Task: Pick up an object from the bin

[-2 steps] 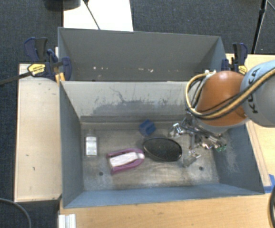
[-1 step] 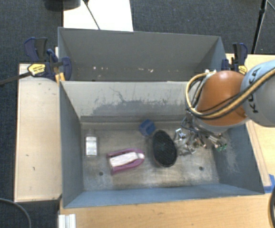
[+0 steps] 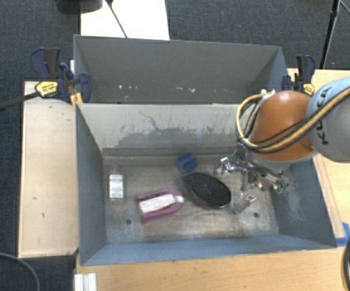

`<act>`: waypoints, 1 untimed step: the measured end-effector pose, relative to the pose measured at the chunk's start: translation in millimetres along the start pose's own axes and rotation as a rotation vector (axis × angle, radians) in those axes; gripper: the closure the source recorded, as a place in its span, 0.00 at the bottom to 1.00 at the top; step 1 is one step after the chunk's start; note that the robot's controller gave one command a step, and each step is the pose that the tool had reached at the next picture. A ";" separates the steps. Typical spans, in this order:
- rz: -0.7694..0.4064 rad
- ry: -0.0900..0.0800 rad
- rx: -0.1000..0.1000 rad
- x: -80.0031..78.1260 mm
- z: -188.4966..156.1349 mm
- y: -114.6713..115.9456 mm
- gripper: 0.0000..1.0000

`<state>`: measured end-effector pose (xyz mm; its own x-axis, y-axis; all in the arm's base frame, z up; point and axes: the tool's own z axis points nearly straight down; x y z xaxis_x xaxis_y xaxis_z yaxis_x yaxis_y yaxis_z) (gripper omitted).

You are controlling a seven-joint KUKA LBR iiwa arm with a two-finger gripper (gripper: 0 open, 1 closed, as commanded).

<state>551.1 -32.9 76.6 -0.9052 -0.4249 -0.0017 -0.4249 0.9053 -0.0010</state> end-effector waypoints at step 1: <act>0.127 -0.003 -0.001 -19.0 -6.7 27.1 0.00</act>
Offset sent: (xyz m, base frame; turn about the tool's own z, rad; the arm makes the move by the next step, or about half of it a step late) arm 0.0048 0.0316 0.0062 0.1281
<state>556.7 -0.3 83.3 -0.9519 -0.3064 -0.0049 -0.3064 0.9519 0.0001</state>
